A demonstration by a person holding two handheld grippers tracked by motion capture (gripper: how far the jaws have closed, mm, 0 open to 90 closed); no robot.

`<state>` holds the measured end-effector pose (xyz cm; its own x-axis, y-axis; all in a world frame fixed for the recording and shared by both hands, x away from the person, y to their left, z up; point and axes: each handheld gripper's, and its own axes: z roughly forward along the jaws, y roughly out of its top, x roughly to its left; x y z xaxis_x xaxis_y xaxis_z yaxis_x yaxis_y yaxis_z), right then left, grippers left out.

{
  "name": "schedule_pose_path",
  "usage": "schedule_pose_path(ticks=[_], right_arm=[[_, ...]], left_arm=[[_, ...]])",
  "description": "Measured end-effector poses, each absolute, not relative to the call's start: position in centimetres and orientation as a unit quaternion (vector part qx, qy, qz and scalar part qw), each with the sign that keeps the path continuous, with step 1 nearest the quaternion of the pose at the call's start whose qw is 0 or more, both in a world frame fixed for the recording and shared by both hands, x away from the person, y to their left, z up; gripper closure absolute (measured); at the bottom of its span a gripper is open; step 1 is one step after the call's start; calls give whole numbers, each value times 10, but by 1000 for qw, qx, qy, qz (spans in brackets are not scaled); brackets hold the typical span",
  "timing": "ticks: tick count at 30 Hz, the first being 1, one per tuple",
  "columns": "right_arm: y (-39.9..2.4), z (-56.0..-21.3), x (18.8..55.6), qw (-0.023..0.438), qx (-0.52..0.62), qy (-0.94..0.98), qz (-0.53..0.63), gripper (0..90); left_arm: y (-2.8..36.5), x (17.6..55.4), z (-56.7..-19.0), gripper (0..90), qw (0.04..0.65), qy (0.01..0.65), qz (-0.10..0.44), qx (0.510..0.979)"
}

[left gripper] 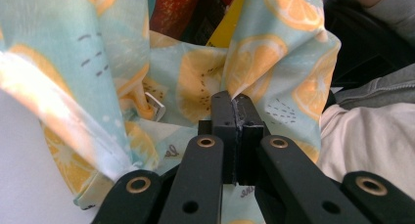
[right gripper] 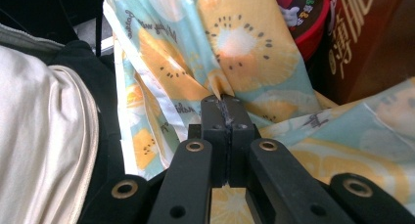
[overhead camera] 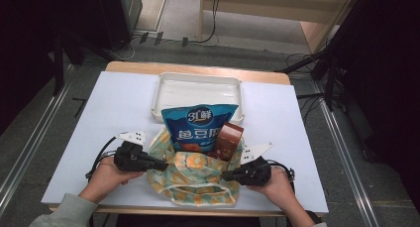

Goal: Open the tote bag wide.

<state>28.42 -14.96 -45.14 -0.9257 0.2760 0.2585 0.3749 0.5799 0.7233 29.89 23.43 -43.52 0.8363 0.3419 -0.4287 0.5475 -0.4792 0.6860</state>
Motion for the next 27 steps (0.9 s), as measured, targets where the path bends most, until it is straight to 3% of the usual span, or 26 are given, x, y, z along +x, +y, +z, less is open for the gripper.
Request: schedule_pose_path(ticks=[27], right_arm=[[-144, -472, 290, 72, -179, -889, -415, 900]], left_arm=[[238, 305, -447, 900, 423, 265, -117, 859]])
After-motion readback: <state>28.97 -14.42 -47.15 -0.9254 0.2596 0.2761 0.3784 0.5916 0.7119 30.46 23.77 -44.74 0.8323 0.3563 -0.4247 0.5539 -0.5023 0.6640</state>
